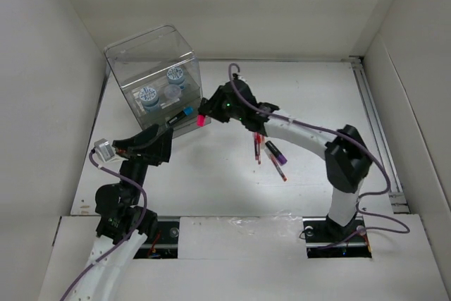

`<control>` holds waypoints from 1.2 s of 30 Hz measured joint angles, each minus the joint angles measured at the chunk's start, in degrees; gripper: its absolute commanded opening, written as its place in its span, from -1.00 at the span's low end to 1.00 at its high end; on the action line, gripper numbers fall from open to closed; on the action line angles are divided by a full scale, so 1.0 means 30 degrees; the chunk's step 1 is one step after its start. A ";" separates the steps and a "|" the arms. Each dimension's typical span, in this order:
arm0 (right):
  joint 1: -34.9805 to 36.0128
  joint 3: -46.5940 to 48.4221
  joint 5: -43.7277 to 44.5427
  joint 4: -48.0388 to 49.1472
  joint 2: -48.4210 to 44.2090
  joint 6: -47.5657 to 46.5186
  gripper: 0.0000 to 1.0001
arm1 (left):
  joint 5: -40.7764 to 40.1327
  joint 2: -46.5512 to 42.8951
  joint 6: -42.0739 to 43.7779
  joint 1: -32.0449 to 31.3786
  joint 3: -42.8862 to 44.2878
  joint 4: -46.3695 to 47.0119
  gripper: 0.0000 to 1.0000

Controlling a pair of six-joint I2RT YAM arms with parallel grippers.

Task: Sort the stationery into containers
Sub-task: Place the pen in the drawer.

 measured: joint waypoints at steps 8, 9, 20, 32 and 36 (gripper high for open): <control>0.1166 0.1727 -0.0590 0.2936 0.4393 0.3512 -1.00 | -0.1064 0.0058 -0.0080 0.0000 -0.0277 -0.0488 0.67; 0.1166 0.1727 -0.0357 0.3053 0.4532 0.3840 -1.00 | -0.1078 0.0124 -0.0080 0.0000 -0.0277 -0.0510 0.67; 0.1202 0.3934 0.0911 0.5027 0.5850 0.6390 0.28 | -0.1151 0.0233 -0.0080 0.0000 -0.0284 -0.0503 0.67; 0.1202 -0.2142 0.1537 0.4524 0.1508 0.4670 -0.45 | -0.1093 0.0350 -0.0087 0.0000 -0.0284 -0.0495 0.67; 0.1035 -0.5013 0.3876 0.2324 -0.3242 0.3082 -0.86 | -0.0991 0.0372 -0.0087 0.0000 -0.0284 -0.0495 0.67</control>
